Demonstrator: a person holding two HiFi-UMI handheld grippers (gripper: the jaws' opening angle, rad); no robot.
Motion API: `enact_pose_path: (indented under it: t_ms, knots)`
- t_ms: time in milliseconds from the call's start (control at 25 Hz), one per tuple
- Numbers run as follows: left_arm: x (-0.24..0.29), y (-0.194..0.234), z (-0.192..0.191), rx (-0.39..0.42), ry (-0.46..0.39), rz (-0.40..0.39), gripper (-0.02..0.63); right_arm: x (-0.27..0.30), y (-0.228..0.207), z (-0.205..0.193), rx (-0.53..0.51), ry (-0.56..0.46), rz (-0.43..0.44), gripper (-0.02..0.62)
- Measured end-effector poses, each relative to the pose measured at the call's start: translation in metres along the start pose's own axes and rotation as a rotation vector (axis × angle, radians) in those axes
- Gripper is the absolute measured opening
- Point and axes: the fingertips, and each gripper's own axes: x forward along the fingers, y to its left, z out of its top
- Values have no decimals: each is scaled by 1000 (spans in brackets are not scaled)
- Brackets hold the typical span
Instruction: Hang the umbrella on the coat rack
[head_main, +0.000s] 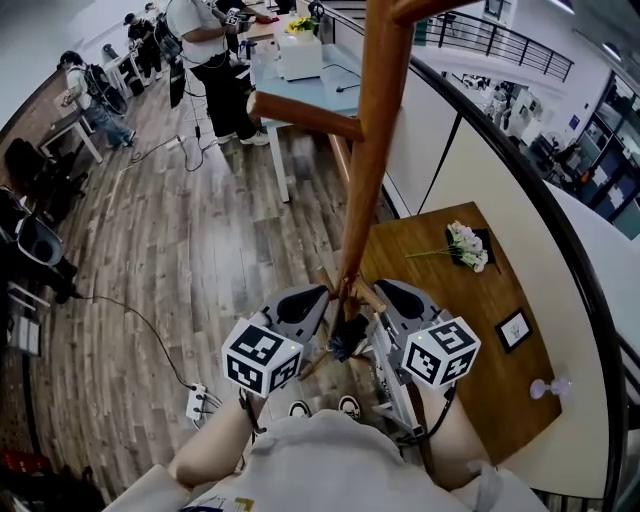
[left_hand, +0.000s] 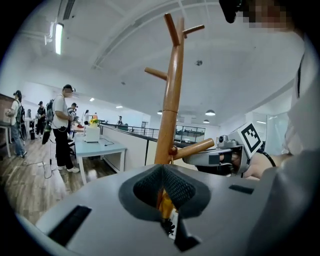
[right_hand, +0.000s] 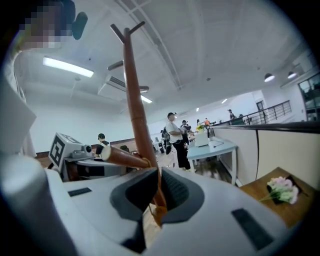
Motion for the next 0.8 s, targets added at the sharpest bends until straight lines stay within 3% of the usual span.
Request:
enact_pose_path:
  t_ms: [160,520,800]
  knots:
    - [-8,0,22,75,-38,10,3,-18,2,31,-87,-52,-46,17]
    - [-45,4,107,191,-191,44,2,-50,31,117,-181,-208,-34,5]
    - [-84,4,153,193,-302,62,2,-80,53,159,-216,-305,-29,5]
